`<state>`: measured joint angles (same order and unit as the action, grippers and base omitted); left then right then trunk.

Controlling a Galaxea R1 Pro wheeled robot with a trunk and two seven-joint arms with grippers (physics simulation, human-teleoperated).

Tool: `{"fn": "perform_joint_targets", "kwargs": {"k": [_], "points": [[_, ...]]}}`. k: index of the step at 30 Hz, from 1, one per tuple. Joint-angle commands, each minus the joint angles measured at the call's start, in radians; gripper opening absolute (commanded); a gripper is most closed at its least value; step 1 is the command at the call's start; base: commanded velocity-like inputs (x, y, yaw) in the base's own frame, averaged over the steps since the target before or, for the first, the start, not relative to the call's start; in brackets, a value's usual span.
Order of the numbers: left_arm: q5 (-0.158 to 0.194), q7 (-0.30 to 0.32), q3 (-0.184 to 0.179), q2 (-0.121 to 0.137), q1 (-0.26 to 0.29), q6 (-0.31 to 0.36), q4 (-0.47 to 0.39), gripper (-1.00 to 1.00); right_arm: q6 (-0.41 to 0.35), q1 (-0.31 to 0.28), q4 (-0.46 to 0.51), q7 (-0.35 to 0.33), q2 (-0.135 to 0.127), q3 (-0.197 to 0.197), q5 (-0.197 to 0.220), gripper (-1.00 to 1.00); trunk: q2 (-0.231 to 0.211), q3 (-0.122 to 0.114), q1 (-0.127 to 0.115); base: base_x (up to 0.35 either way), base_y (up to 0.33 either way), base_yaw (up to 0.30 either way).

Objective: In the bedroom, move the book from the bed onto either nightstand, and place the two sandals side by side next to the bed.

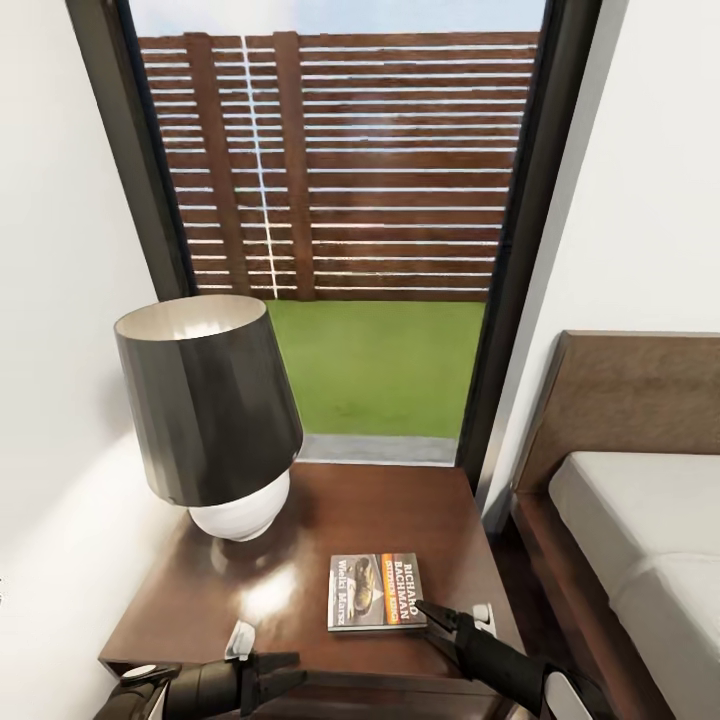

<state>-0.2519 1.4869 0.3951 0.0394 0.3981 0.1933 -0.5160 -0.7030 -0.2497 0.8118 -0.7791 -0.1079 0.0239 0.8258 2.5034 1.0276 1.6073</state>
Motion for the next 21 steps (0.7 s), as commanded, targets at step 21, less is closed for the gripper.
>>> {"fn": "perform_joint_targets", "kwargs": {"k": [21], "points": [[-0.012,0.005,0.007,-0.001,0.001,0.011,-0.001,1.0,-0.003,0.0,0.0,0.003,-0.001,0.002,0.003,1.0,-0.01,-0.064,-0.011,0.0,0.0,0.0]]}}
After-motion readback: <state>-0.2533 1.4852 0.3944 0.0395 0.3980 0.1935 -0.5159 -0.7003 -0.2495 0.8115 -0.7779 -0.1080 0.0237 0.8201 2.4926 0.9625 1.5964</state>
